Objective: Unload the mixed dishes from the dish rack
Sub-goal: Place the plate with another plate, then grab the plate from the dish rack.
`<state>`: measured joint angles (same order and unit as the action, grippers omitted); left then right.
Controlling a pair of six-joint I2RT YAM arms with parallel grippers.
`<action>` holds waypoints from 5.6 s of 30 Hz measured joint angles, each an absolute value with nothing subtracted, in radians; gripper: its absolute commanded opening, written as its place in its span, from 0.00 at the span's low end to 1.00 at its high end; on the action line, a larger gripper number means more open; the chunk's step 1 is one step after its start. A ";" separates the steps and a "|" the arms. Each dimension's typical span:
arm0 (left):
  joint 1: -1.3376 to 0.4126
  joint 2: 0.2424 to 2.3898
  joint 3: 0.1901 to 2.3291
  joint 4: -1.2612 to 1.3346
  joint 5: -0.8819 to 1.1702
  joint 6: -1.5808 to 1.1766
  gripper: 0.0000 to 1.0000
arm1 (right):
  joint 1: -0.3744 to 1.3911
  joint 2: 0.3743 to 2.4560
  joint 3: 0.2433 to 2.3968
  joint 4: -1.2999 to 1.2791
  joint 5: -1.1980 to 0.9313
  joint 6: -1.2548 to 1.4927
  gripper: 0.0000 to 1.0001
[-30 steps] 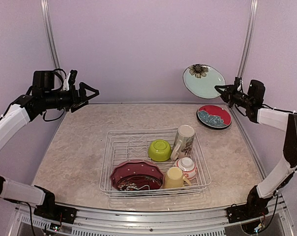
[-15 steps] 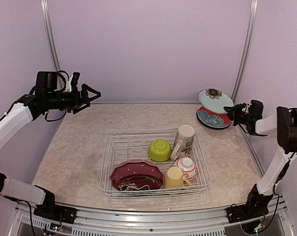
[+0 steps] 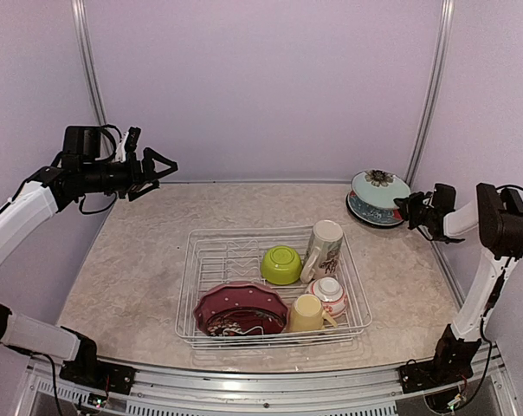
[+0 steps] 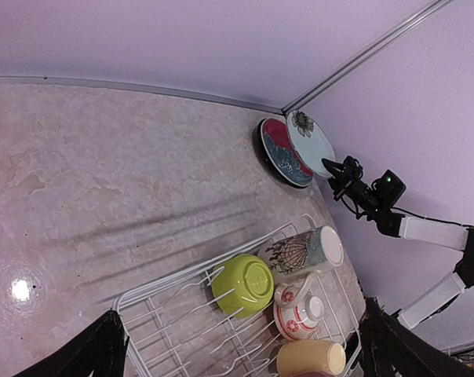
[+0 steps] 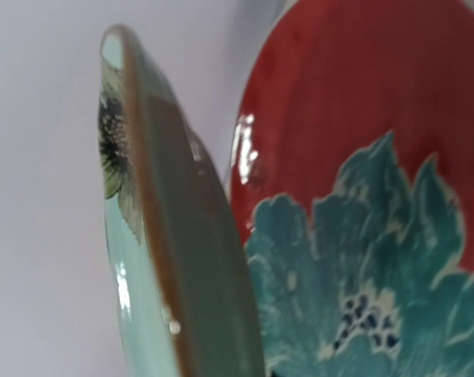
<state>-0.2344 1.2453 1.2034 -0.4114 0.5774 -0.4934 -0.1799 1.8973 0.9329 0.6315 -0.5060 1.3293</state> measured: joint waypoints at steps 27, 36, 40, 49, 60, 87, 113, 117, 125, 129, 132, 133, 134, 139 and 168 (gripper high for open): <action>-0.208 1.262 1.203 -0.411 0.610 -0.516 0.99 | -0.180 2.056 1.041 0.564 -0.447 1.252 0.00; -0.202 1.262 1.203 -0.411 0.619 -0.516 0.99 | -0.181 2.066 1.089 0.514 -0.445 1.204 0.34; -0.202 1.262 1.203 -0.410 0.621 -0.517 0.99 | -0.181 2.054 1.093 0.462 -0.435 1.172 0.54; -0.192 1.262 1.203 -0.408 0.622 -0.517 0.99 | -0.181 1.955 1.103 0.261 -0.414 1.037 0.69; -0.185 1.262 1.203 -0.408 0.615 -0.516 0.99 | -0.181 1.861 1.107 0.039 -0.346 0.779 0.88; -0.185 1.275 1.203 -0.418 0.556 -0.496 0.99 | 0.011 1.219 0.775 -0.265 -0.106 0.408 1.00; -0.200 1.282 1.203 -0.421 0.555 -0.496 0.99 | 1.007 1.407 1.145 -0.350 -0.021 0.057 0.96; -0.207 1.282 1.203 -0.421 0.553 -0.496 0.99 | 1.055 1.531 1.230 -0.398 -0.074 -0.034 0.90; -0.210 1.282 1.205 -0.423 0.553 -0.496 0.99 | 1.053 1.597 1.308 -0.475 -0.107 -0.116 0.91; -0.210 1.282 1.217 -0.428 0.553 -0.496 0.99 | 1.054 1.570 1.308 -0.492 -0.057 -0.113 0.95; -0.210 1.283 1.219 -0.428 0.553 -0.496 0.99 | 1.054 1.509 1.312 -0.519 -0.050 -0.114 0.96; -0.210 1.283 1.219 -0.428 0.553 -0.496 0.99 | 1.054 1.486 1.318 -0.533 -0.063 -0.115 0.96; -0.209 1.284 1.219 -0.428 0.554 -0.496 0.99 | 1.054 1.468 1.324 -0.540 -0.077 -0.115 0.95; -0.209 1.290 1.219 -0.428 0.563 -0.496 0.99 | 1.064 1.471 1.369 -0.577 -0.167 -0.138 0.90; -0.201 1.333 1.219 -0.428 0.596 -0.509 0.99 | 1.103 1.902 1.693 -0.916 -0.303 -0.372 0.22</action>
